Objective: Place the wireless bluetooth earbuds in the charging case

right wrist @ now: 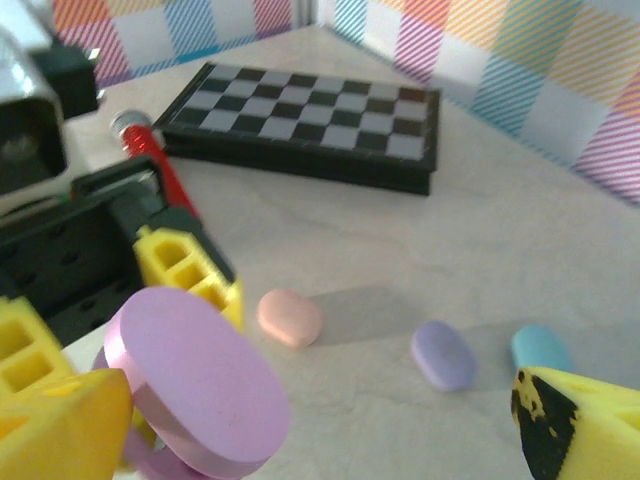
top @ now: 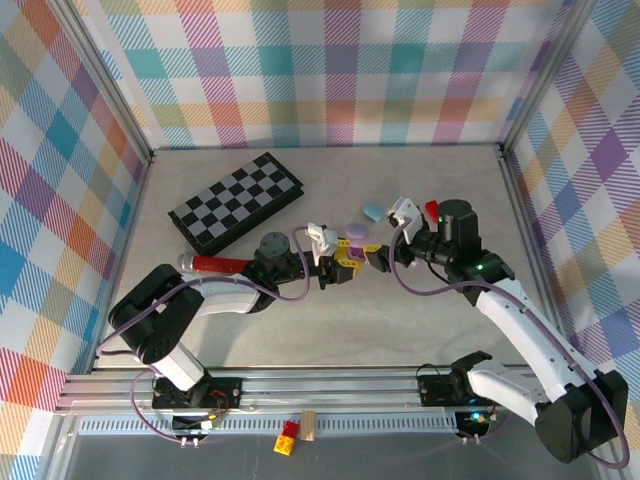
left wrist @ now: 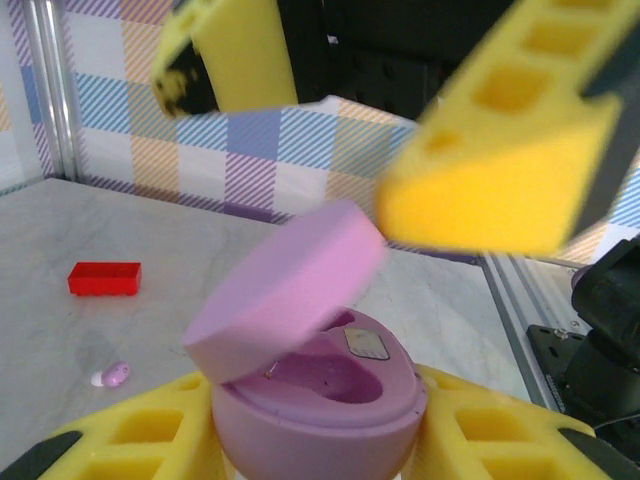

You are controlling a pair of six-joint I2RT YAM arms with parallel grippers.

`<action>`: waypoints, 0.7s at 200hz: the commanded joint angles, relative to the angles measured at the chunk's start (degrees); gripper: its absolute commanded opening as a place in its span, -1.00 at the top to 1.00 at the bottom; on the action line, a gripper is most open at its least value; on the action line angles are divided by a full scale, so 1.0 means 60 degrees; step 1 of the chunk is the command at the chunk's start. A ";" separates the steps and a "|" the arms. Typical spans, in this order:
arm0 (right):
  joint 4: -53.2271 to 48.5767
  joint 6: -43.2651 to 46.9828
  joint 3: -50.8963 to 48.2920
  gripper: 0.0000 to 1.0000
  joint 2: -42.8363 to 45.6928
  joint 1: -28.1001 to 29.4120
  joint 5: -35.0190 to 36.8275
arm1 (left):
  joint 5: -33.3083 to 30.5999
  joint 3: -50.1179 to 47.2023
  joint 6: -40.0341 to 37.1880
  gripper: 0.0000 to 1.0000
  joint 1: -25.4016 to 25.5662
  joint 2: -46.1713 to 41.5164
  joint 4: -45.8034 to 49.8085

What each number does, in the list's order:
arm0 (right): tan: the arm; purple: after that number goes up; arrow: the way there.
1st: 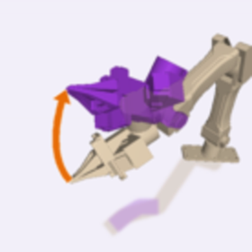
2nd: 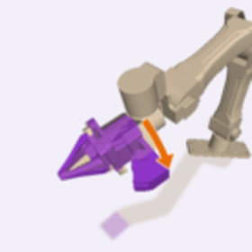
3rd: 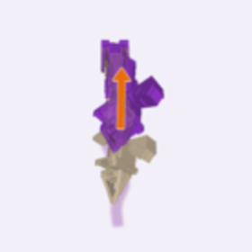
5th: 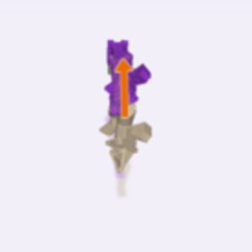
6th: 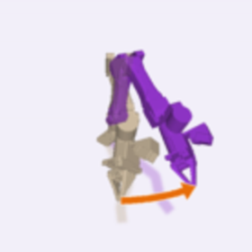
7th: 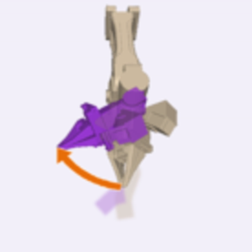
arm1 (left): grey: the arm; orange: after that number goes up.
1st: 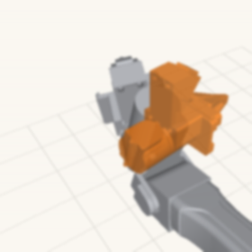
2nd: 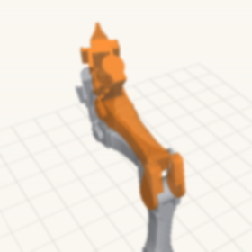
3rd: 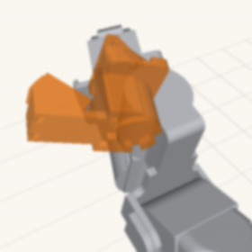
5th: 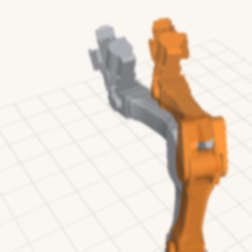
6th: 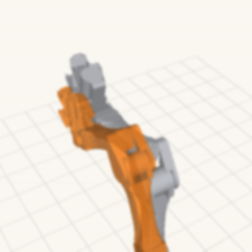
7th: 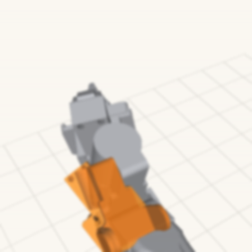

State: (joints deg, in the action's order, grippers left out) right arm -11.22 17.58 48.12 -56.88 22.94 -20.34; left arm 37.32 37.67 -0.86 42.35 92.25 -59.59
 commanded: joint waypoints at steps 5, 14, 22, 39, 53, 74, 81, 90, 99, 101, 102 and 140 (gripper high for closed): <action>0.0812 -0.0211 -0.0113 -0.92 0.0134 -0.0044 0.0793 | 0.0540 0.0072 -0.0027 0.21 0.0061 -0.0360 -0.0458; 0.0881 -0.0337 -0.0110 -0.93 0.0164 -0.0044 0.0840 | 0.0526 0.0051 -0.0011 0.20 0.0058 -0.0360 -0.0518; 0.0902 -0.0442 -0.0109 -0.94 0.0203 -0.0040 0.0795 | 0.0503 0.0035 -0.0007 0.20 0.0060 -0.0360 -0.0519; 0.0931 -0.0643 -0.0106 -0.97 0.0366 -0.0059 0.0264 | 0.0429 -0.0008 0.0043 0.21 -0.0023 -0.0346 -0.0562; 0.1046 -0.0698 -0.0240 -0.97 0.0669 -0.0058 -0.0722 | 0.0412 -0.0063 0.0167 0.20 -0.0164 -0.0274 -0.0735; 0.1778 -0.1558 -0.0570 -0.99 0.1098 -0.0146 -0.1341 | 0.0317 -0.0211 0.0352 0.20 -0.0453 -0.0112 -0.1241; 0.2061 -0.2061 -0.0722 -0.99 0.1155 -0.0295 -0.1303 | 0.0288 -0.0263 0.0377 0.20 -0.0533 -0.0111 -0.1327; 0.2263 -0.2797 -0.0909 -0.99 0.1210 -0.0606 -0.1192 | 0.0222 -0.0322 0.0362 0.20 -0.0631 -0.0107 -0.1384; 0.2480 -0.3490 -0.1126 -0.99 0.1215 -0.1145 -0.1179 | 0.0208 -0.0398 0.0360 0.20 -0.0737 -0.0147 -0.1440; 0.2561 -0.3675 -0.1188 -0.99 0.1221 -0.1260 -0.1169 | 0.0210 -0.0414 0.0363 0.21 -0.0761 -0.0153 -0.1462; 0.2604 -0.3779 -0.1220 -0.98 0.1227 -0.1319 -0.1160 | 0.0210 -0.0424 0.0363 0.21 -0.0767 -0.0154 -0.1463; 0.1746 -0.7571 -0.1664 -0.79 0.0421 -0.3720 0.0632 | 0.0240 -0.0726 0.0305 0.20 -0.1015 -0.0452 -0.1379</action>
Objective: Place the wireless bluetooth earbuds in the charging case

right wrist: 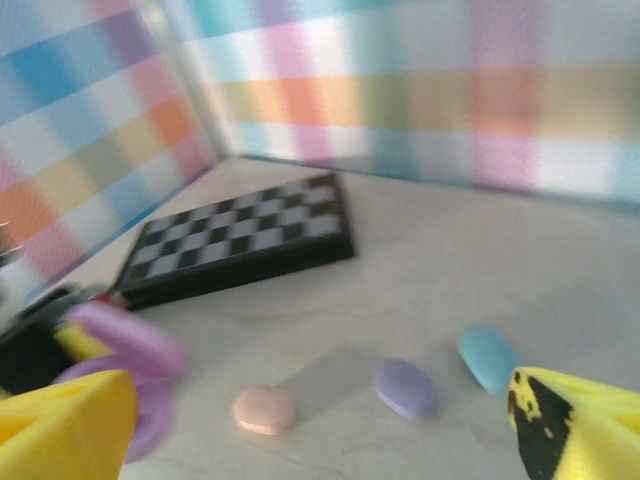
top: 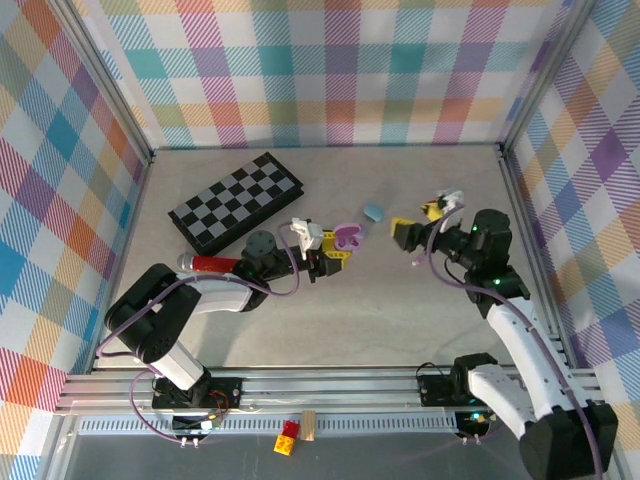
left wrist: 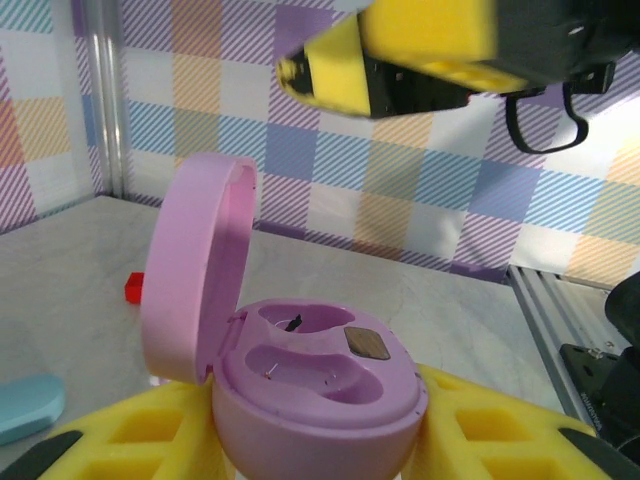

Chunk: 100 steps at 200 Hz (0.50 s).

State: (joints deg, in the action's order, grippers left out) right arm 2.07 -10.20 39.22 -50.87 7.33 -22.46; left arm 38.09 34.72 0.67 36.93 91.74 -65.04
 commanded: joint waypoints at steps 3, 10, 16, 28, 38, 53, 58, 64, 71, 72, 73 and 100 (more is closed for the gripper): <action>-0.0569 -0.3061 -0.0191 -0.77 -0.0685 -0.1251 0.0989 | 0.0105 -0.0255 0.0023 0.20 -0.0118 -0.0390 -0.0444; -0.0725 -0.3276 -0.0243 -0.72 -0.1009 -0.1508 0.0829 | 0.0112 -0.0289 -0.0001 0.20 -0.0130 -0.0442 -0.0405; -0.0789 -0.3450 -0.0298 -0.67 -0.1297 -0.1693 0.0652 | 0.0112 -0.0307 -0.0016 0.20 -0.0134 -0.0473 -0.0363; -0.0855 -0.3759 -0.0315 -0.57 -0.2020 -0.1966 0.0106 | 0.0136 -0.0326 -0.0038 0.20 -0.0136 -0.0510 -0.0339; -0.0997 -0.3957 -0.0271 -0.50 -0.2599 -0.2083 -0.0113 | 0.0169 -0.0312 -0.0040 0.21 -0.0136 -0.0525 -0.0338; -0.1080 -0.4051 -0.0221 -0.31 -0.3438 -0.2183 -0.0401 | 0.0215 -0.0279 -0.0032 0.20 -0.0134 -0.0550 -0.0337; -0.1150 -0.4065 -0.0180 -0.21 -0.3716 -0.2209 -0.0417 | 0.0243 -0.0266 -0.0024 0.20 -0.0134 -0.0554 -0.0338; -0.1164 -0.4068 -0.0140 -0.15 -0.4061 -0.2233 -0.0504 | 0.0257 -0.0250 -0.0011 0.21 -0.0134 -0.0576 -0.0338; -0.1201 -0.4057 -0.0094 -0.14 -0.4436 -0.2264 -0.0588 | 0.0276 -0.0242 -0.0010 0.20 -0.0135 -0.0605 -0.0322; -0.1198 -0.4065 -0.0093 -0.14 -0.4490 -0.2263 -0.0583 | 0.0275 -0.0239 -0.0009 0.20 -0.0135 -0.0609 -0.0315; -0.1210 -0.4068 -0.0078 -0.14 -0.4539 -0.2277 -0.0588 | 0.0267 -0.0237 -0.0009 0.20 -0.0134 -0.0611 -0.0319; -0.1002 -0.4180 -0.0050 -0.14 -0.5558 -0.2282 -0.0707 | 0.0317 -0.0191 -0.0110 0.20 -0.0134 -0.0737 -0.0098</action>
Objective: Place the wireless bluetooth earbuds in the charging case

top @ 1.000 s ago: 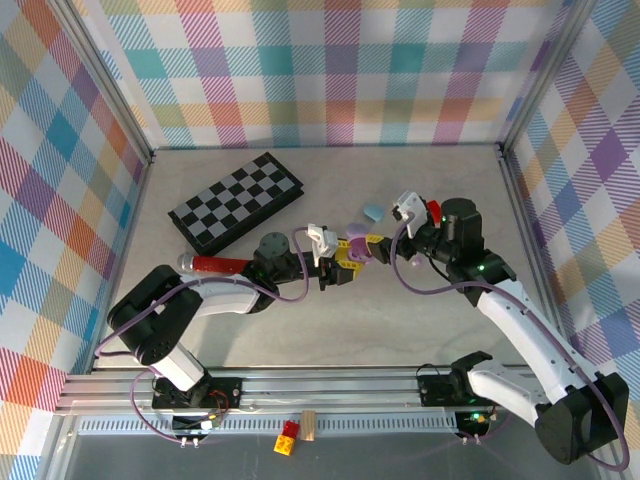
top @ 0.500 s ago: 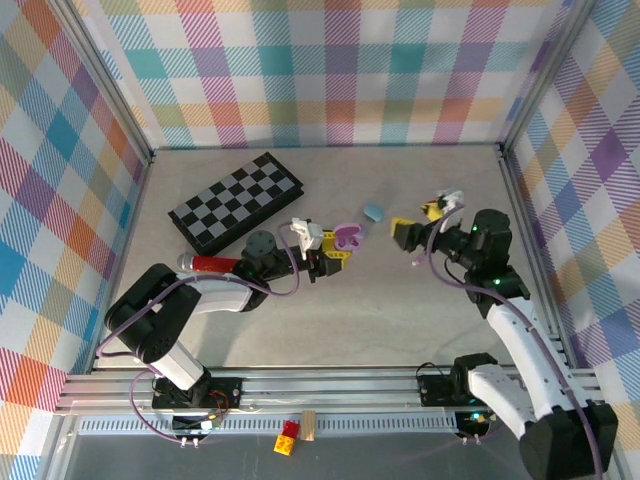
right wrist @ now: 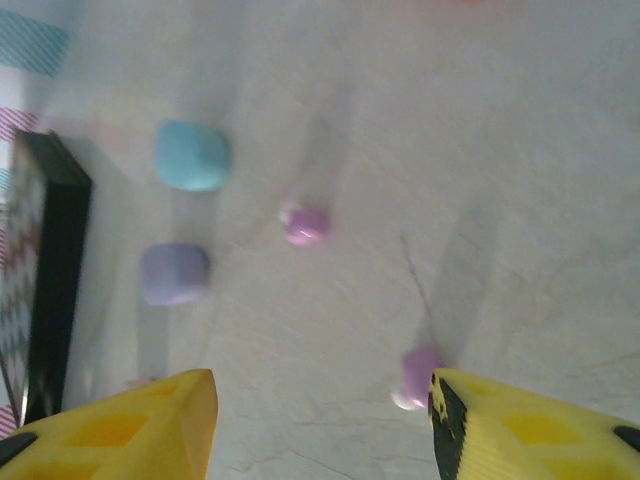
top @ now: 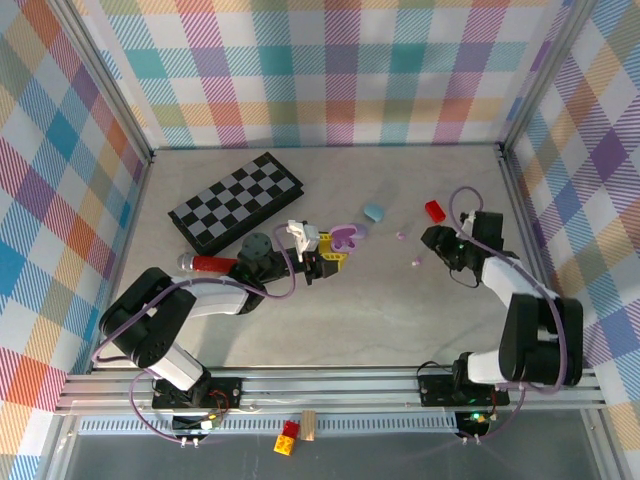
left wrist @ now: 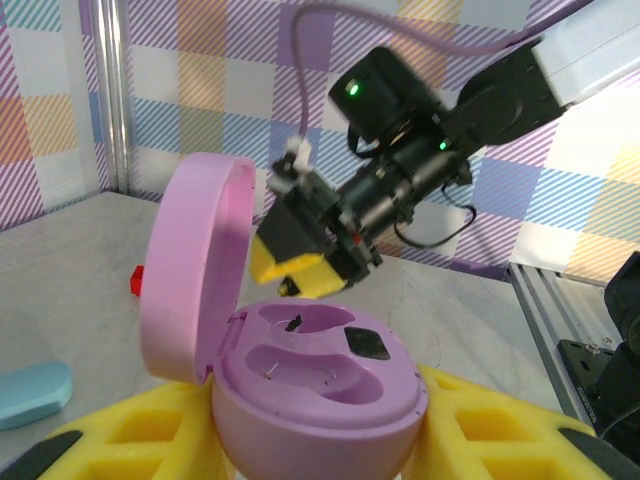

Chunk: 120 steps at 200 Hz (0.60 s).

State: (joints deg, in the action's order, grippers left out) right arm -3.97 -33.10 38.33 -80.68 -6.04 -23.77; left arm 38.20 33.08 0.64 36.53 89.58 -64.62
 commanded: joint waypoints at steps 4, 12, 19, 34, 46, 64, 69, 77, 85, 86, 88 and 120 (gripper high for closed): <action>0.0033 -0.0368 0.0112 -0.13 -0.0710 -0.0061 -0.0526 | 0.0299 0.0082 -0.0119 0.20 -0.0068 -0.0384 -0.0113; 0.0040 -0.0371 0.0163 -0.11 -0.0979 -0.0051 -0.0597 | 0.0305 0.0086 -0.0148 0.21 -0.0068 -0.0406 -0.0058; 0.0070 -0.0351 0.0214 -0.07 -0.1179 -0.0052 -0.0717 | 0.0306 0.0084 -0.0166 0.20 -0.0072 -0.0413 -0.0027; 0.0060 -0.0331 0.0321 -0.02 -0.1545 -0.0062 -0.0839 | 0.0314 0.0082 -0.0178 0.20 -0.0070 -0.0400 0.0004; 0.0039 -0.0306 0.0400 0.03 -0.1740 -0.0060 -0.0901 | 0.0327 0.0101 -0.0181 0.20 -0.0068 -0.0399 0.0018; -0.0060 -0.0266 0.0476 0.14 -0.1944 -0.0058 -0.0876 | 0.0336 0.0112 -0.0171 0.20 -0.0068 -0.0400 0.0018; -0.0135 -0.0224 0.0511 0.15 -0.1987 -0.0062 -0.0852 | 0.0339 0.0126 -0.0172 0.20 -0.0070 -0.0398 0.0018; -0.0272 -0.0162 0.0569 0.18 -0.2054 -0.0047 -0.0801 | 0.0343 0.0126 -0.0170 0.20 -0.0076 -0.0392 0.0033; -0.0374 -0.0092 0.0620 0.22 -0.2102 -0.0044 -0.0764 | 0.0350 0.0141 -0.0173 0.20 -0.0068 -0.0377 0.0033; -0.0399 -0.0085 0.0632 0.23 -0.2106 -0.0046 -0.0759 | 0.0354 0.0141 -0.0177 0.20 -0.0068 -0.0373 0.0033; -0.0417 -0.0062 0.0659 0.23 -0.2127 -0.0047 -0.0749 | 0.0368 0.0141 -0.0176 0.21 -0.0068 -0.0363 0.0025; -0.1236 0.0342 0.1079 0.30 -0.2326 0.0121 -0.0342 | 0.0402 0.0141 -0.0125 0.20 -0.0068 -0.0313 -0.0070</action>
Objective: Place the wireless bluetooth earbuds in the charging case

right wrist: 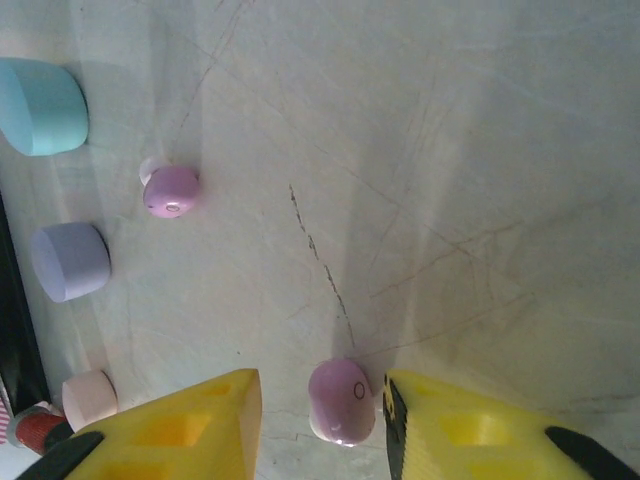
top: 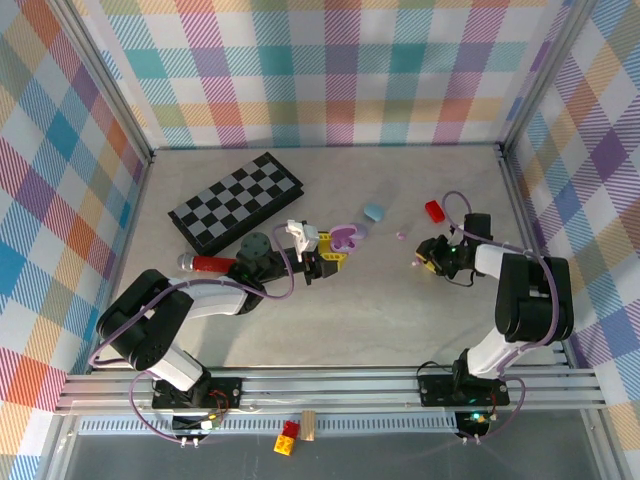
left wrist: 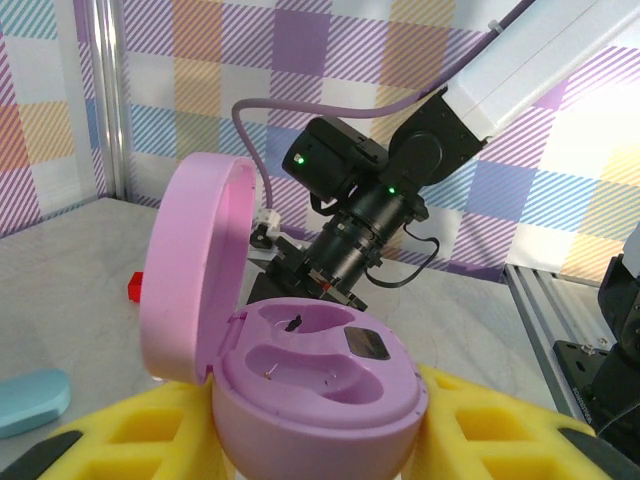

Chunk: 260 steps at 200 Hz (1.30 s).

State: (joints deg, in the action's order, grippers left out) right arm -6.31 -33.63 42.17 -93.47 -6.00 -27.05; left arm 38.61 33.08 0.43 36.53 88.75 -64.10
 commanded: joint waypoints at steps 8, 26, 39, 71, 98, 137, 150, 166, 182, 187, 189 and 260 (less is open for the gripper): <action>-0.1009 0.0509 0.0530 0.31 -0.0234 0.0156 0.0312 | 0.0325 0.0134 -0.0100 0.20 -0.0068 -0.0189 -0.0168; -0.1332 0.0696 0.0733 0.35 -0.0342 0.0294 0.0554 | 0.0333 0.0126 -0.0087 0.20 -0.0068 -0.0202 -0.0171; -0.1520 0.0805 0.0865 0.37 -0.0426 0.0373 0.0624 | 0.0332 0.0112 -0.0086 0.20 -0.0068 -0.0202 -0.0172; -0.1850 0.1039 0.1084 0.38 -0.0577 0.0640 0.0865 | 0.0362 0.0071 -0.0092 0.20 -0.0068 -0.0158 -0.0260; -0.2201 0.1230 0.1325 0.41 -0.0716 0.0821 0.1128 | 0.0375 0.0038 -0.0087 0.20 -0.0068 -0.0158 -0.0260; -0.2717 0.1295 0.1583 0.52 -0.0950 0.0938 0.1673 | 0.0389 0.0000 -0.0087 0.20 -0.0068 -0.0180 -0.0318; -0.2868 0.1283 0.1673 0.56 -0.1065 0.0955 0.1779 | 0.0389 -0.0020 -0.0106 0.20 -0.0068 -0.0198 -0.0315; -0.2898 0.1248 0.1687 0.61 -0.1106 0.0969 0.1827 | 0.0405 -0.0034 -0.0110 0.20 -0.0076 -0.0202 -0.0333; -0.2926 0.1262 0.1725 0.64 -0.1056 0.0982 0.1867 | 0.0403 -0.0035 -0.0121 0.20 -0.0069 -0.0187 -0.0322; -0.2947 0.1276 0.1733 0.64 -0.1023 0.0997 0.1889 | 0.0407 -0.0031 -0.0117 0.20 -0.0068 -0.0173 -0.0333; -0.2955 0.1292 0.1731 0.64 -0.1005 0.0999 0.1894 | 0.0406 -0.0034 -0.0130 0.20 -0.0068 -0.0162 -0.0326; -0.2992 0.2836 0.1701 0.62 0.1283 0.2315 0.2940 | 0.0376 0.0022 -0.0134 0.20 -0.0163 -0.0015 -0.0334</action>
State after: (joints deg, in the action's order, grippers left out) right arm -23.33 -22.81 52.40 -92.29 4.54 -12.34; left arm 39.62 33.08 0.43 36.32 88.75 -64.20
